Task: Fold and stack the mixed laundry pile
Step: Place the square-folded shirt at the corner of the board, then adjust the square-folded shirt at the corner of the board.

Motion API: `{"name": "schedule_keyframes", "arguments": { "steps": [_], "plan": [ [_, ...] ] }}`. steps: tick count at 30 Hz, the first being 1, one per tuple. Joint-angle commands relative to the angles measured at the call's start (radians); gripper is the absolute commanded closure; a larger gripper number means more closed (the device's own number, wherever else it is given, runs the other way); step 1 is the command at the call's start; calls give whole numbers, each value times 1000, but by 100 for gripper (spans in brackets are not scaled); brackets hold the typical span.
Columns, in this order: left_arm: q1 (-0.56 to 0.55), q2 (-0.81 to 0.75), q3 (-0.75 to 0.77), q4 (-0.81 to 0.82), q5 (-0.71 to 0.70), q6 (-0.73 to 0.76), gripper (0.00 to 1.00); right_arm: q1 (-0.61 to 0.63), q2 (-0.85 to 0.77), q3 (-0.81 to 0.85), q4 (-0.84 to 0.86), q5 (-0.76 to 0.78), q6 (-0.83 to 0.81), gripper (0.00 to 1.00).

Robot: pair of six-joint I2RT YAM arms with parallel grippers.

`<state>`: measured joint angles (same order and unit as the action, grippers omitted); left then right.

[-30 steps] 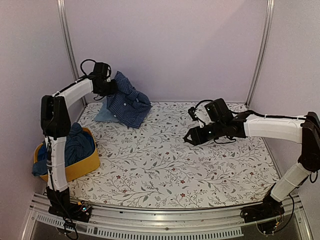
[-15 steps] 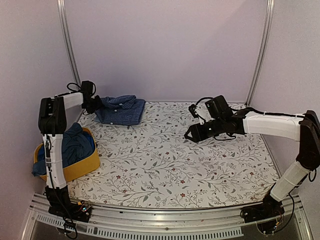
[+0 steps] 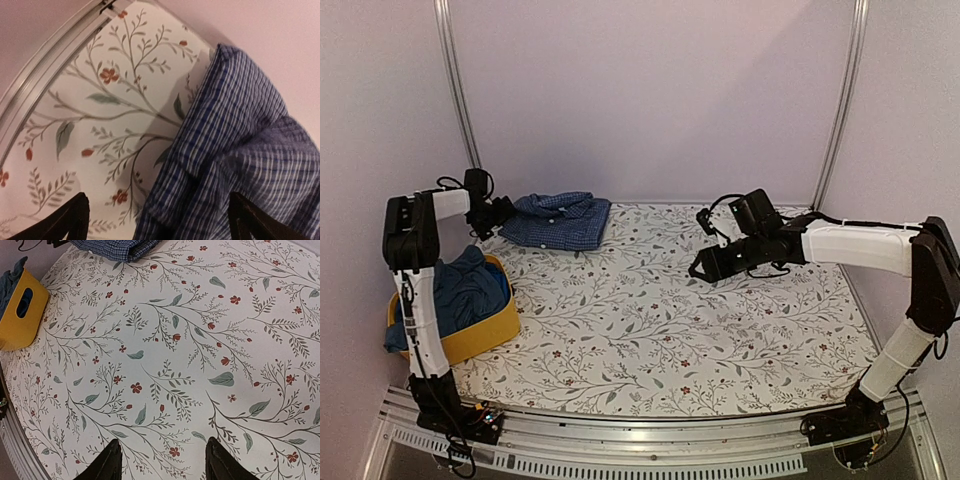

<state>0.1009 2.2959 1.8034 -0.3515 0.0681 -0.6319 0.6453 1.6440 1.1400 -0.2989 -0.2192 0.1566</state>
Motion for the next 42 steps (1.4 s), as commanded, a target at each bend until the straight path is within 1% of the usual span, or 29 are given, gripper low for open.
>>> {"name": "schedule_keyframes", "arguments": {
  "steps": [1, 5, 8, 10, 12, 15, 17, 18, 23, 28, 31, 33, 35, 36, 37, 38, 42],
  "plan": [
    [-43, -305, -205, 4, -44, 55, 2, -16, 5, 25, -11, -7, -7, 44],
    [-97, -416, -319, -28, -48, 65, 2, -18, 11, 22, -7, -16, 3, 44],
    [-181, -451, -381, -22, -45, 93, 8, -19, 20, 23, -1, -24, 9, 44],
    [-233, -436, -380, -29, -35, 116, 16, -19, 26, 27, 1, -30, 9, 45],
    [-264, -414, -375, -39, -25, 118, 27, -19, 31, 32, 1, -31, 10, 45],
    [-302, -382, -368, 7, 9, 132, 45, -19, 33, 36, 0, -31, 11, 45],
    [-322, -339, -337, 16, 10, 140, 53, -19, 33, 37, 1, -32, 9, 45],
    [-328, -311, -315, 17, 6, 146, 55, -21, 34, 37, 1, -32, 10, 45],
    [-322, -141, -145, 21, -39, 162, 57, -21, 33, 29, -1, -38, 12, 45],
    [-278, 53, 109, -14, -38, 162, 59, -25, 17, 16, -12, -25, 12, 45],
    [-250, 146, 282, -19, -21, 166, 59, -31, 6, 10, -22, -18, 14, 45],
    [-232, 208, 400, -25, -21, 181, 55, -32, -2, 5, -27, -12, 14, 45],
    [-213, 266, 509, -36, -17, 173, 43, -35, -10, 3, -35, -5, 15, 45],
    [-204, 287, 545, -35, -14, 168, 36, -36, -12, 2, -38, -2, 15, 45],
    [-194, 297, 565, -26, -3, 166, 32, -38, -15, 2, -42, -1, 15, 45],
    [-187, 301, 572, -20, -2, 162, 26, -40, -16, 3, -42, 2, 15, 45],
    [-179, 276, 542, -27, -1, 191, 11, -44, -16, 5, -45, -2, 17, 45]
  ]
}}
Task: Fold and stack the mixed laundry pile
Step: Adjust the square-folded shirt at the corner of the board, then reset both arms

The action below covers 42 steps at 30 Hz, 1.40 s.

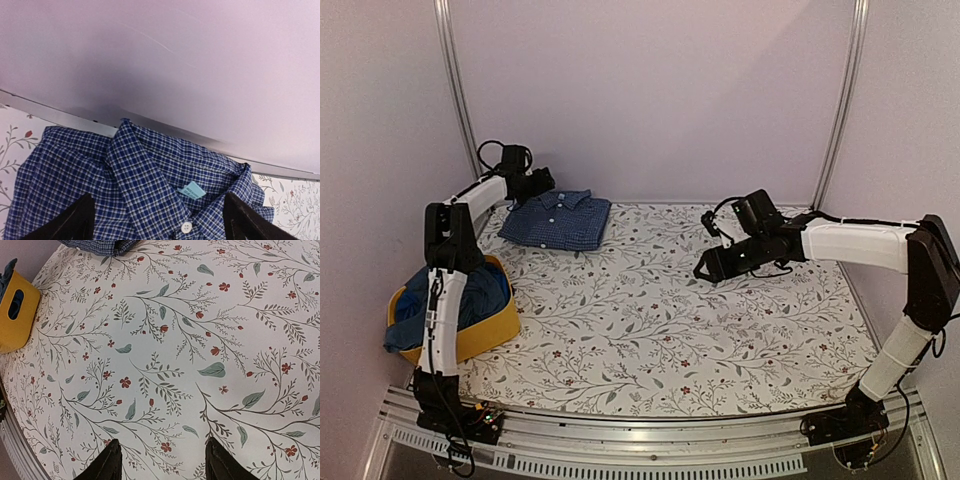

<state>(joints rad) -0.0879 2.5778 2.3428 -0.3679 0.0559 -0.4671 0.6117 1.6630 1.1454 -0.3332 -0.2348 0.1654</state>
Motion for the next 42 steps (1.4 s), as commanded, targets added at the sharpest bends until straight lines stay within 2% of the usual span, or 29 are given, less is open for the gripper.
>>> {"name": "schedule_keyframes", "arguments": {
  "steps": [1, 6, 8, 11, 14, 25, 30, 35, 42],
  "plan": [
    [10, -19, -16, -19, 8, 37, 10, -10, -32, 3, -9, 10, 10, 45],
    [10, -187, -317, 57, -11, 47, 4, -10, -17, 9, -4, -8, 16, 45],
    [10, -208, -380, 60, -38, 32, 4, -10, -13, 10, 2, -15, 17, 45],
    [17, -180, -382, -39, -82, -11, 3, -11, -5, 8, 5, -22, 18, 45],
    [15, -149, -385, -101, -67, -48, 3, -11, -10, 1, 11, -23, 20, 44],
    [-36, -225, -520, -111, -64, -86, 0, -74, -69, -39, 19, -14, 55, 39],
    [-58, -323, -504, -112, -83, -16, 0, -143, -129, -38, 16, -9, 65, 26],
    [-79, -432, -469, -126, -98, 28, 0, -211, -205, -39, 16, 11, 66, 4],
    [-140, -618, -477, -151, -29, 158, 0, -323, -345, -40, 3, 34, 90, 1]
  ]
}}
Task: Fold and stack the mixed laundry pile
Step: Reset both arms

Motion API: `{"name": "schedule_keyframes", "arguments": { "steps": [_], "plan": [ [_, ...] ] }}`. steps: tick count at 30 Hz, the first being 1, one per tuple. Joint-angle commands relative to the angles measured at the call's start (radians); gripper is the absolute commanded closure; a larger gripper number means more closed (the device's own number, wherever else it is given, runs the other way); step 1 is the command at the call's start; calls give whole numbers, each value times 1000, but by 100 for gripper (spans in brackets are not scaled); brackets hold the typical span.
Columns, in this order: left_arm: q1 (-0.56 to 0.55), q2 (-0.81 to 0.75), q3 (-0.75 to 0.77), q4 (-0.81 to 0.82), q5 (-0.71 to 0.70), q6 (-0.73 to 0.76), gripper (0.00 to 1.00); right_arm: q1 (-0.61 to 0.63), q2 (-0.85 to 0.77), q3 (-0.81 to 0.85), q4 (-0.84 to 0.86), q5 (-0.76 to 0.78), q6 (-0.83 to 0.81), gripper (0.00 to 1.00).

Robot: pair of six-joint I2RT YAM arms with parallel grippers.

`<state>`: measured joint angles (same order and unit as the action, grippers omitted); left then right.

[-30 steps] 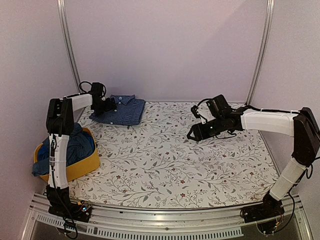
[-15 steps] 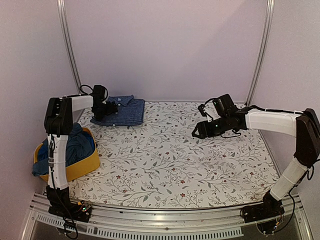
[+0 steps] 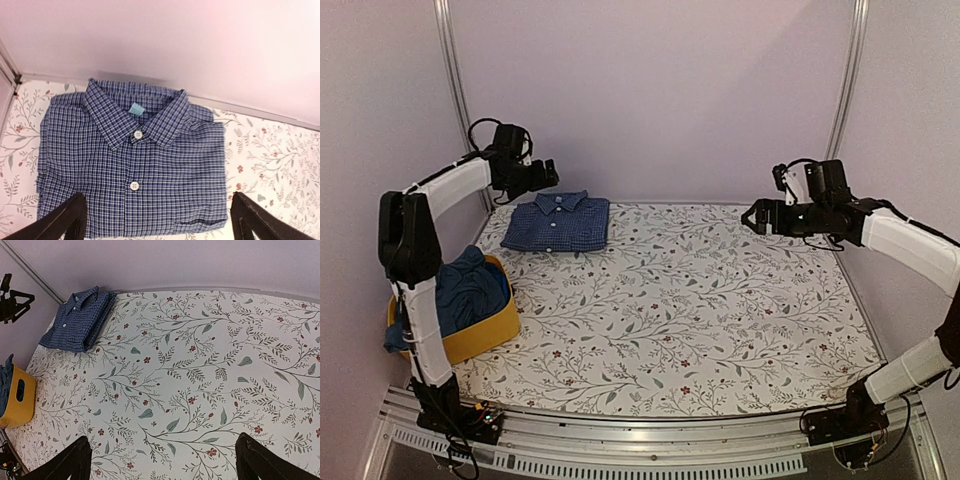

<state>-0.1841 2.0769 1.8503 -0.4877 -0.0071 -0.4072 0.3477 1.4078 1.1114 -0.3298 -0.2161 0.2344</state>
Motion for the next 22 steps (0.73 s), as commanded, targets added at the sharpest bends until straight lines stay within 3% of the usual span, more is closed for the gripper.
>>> {"name": "schedule_keyframes", "arguments": {
  "steps": [1, 6, 15, 22],
  "plan": [
    [-56, -143, 7, -43, 48, 115, 0, -73, -103, -5, -8, 7, 22, 1],
    [-135, -301, -163, -61, 69, 108, 0, -106, -177, -39, -68, -12, 20, 1],
    [-308, -675, -771, 107, 47, -72, 0, -106, -424, -373, -66, -108, 120, 1],
    [-357, -801, -931, 126, 12, -145, 0, -105, -550, -508, -62, -164, 175, 1]
  ]
}}
